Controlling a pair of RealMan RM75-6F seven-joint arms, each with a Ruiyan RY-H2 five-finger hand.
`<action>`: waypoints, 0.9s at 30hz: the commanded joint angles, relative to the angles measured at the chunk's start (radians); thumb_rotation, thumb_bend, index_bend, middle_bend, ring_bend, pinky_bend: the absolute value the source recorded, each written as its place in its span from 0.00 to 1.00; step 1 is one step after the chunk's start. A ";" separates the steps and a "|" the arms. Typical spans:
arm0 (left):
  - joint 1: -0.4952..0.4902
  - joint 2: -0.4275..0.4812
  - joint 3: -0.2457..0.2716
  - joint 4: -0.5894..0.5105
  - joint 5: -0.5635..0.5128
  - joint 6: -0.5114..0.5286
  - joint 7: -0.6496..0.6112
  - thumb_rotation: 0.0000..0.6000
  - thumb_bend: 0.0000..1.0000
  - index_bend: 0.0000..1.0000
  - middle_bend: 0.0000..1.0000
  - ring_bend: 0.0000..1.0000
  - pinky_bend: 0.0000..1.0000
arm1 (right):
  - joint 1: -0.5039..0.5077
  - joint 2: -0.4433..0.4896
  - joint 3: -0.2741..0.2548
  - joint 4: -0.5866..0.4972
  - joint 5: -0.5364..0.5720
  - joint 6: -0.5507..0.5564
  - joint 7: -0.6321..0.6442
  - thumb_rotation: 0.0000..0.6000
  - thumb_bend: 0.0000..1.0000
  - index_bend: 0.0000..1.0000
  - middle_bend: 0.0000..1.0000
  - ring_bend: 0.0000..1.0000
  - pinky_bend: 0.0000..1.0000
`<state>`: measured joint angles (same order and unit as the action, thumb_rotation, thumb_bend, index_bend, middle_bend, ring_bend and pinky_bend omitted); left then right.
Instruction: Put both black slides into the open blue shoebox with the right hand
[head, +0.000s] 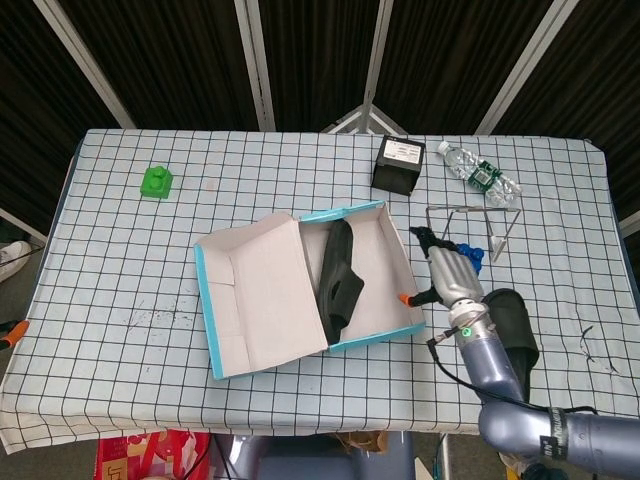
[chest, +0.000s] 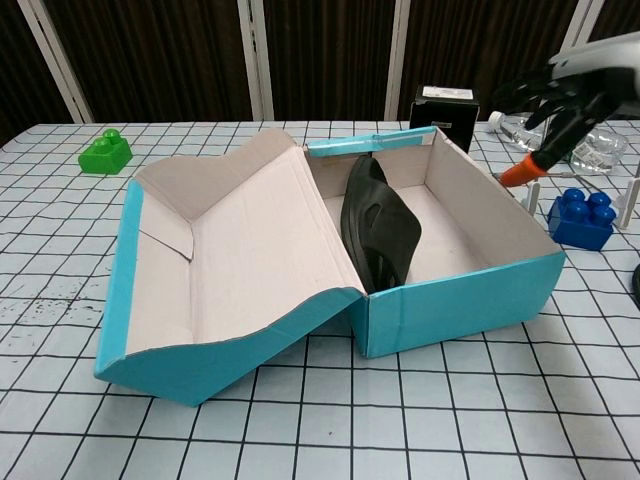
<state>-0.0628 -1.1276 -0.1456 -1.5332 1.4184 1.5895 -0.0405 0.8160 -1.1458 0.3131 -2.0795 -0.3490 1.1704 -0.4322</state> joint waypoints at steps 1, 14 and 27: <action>0.001 0.000 0.000 0.000 0.001 0.003 0.002 1.00 0.22 0.09 0.00 0.00 0.10 | -0.066 0.109 -0.030 -0.048 -0.056 0.012 0.012 1.00 0.19 0.06 0.05 0.12 0.07; 0.001 -0.019 -0.003 0.005 0.007 0.022 0.053 1.00 0.22 0.09 0.00 0.00 0.10 | -0.108 0.273 -0.236 0.127 -0.054 -0.267 -0.082 1.00 0.19 0.06 0.05 0.12 0.07; -0.016 -0.055 -0.020 0.027 -0.039 -0.001 0.148 1.00 0.22 0.09 0.00 0.00 0.10 | 0.019 0.225 -0.399 0.357 0.038 -0.533 -0.190 1.00 0.19 0.05 0.05 0.10 0.07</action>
<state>-0.0771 -1.1792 -0.1635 -1.5086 1.3836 1.5916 0.1019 0.8067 -0.9061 -0.0577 -1.7471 -0.3380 0.6668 -0.5999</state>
